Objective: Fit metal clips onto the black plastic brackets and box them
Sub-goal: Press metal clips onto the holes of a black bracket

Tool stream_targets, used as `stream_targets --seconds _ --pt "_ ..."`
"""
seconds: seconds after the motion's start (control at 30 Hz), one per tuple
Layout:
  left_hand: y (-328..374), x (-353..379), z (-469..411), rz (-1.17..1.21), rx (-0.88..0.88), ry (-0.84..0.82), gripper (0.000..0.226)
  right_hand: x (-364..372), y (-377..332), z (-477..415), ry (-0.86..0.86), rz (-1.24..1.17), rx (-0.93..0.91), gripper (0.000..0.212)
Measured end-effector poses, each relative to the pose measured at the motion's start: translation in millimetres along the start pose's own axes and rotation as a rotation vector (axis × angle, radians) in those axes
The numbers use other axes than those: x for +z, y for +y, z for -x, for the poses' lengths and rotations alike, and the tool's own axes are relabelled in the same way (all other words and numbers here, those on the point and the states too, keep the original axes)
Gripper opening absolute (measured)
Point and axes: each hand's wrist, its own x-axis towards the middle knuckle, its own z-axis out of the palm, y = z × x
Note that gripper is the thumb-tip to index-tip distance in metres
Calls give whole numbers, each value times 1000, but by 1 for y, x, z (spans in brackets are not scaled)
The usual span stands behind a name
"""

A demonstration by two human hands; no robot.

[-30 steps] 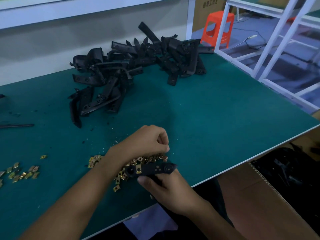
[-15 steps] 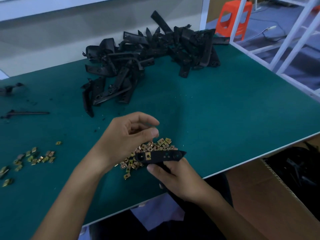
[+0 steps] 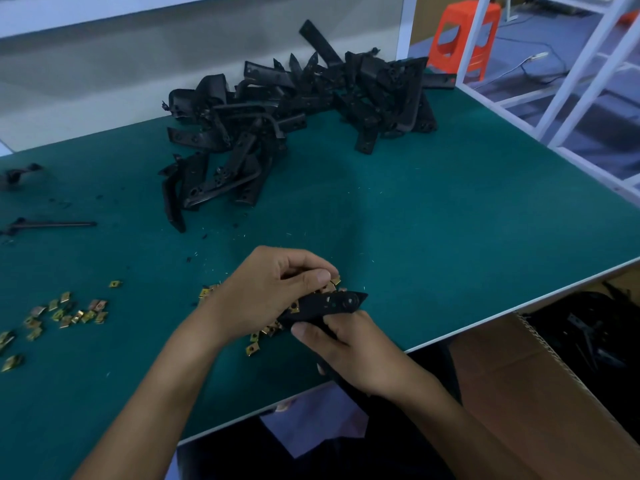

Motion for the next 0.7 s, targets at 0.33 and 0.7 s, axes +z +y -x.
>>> stream_targets --seconds 0.33,0.7 --pt "2 -2 1 -13 -22 -11 14 -2 1 -2 -52 36 82 43" --pt "-2 -1 1 -83 22 61 11 -7 -4 -10 -159 -4 153 40"
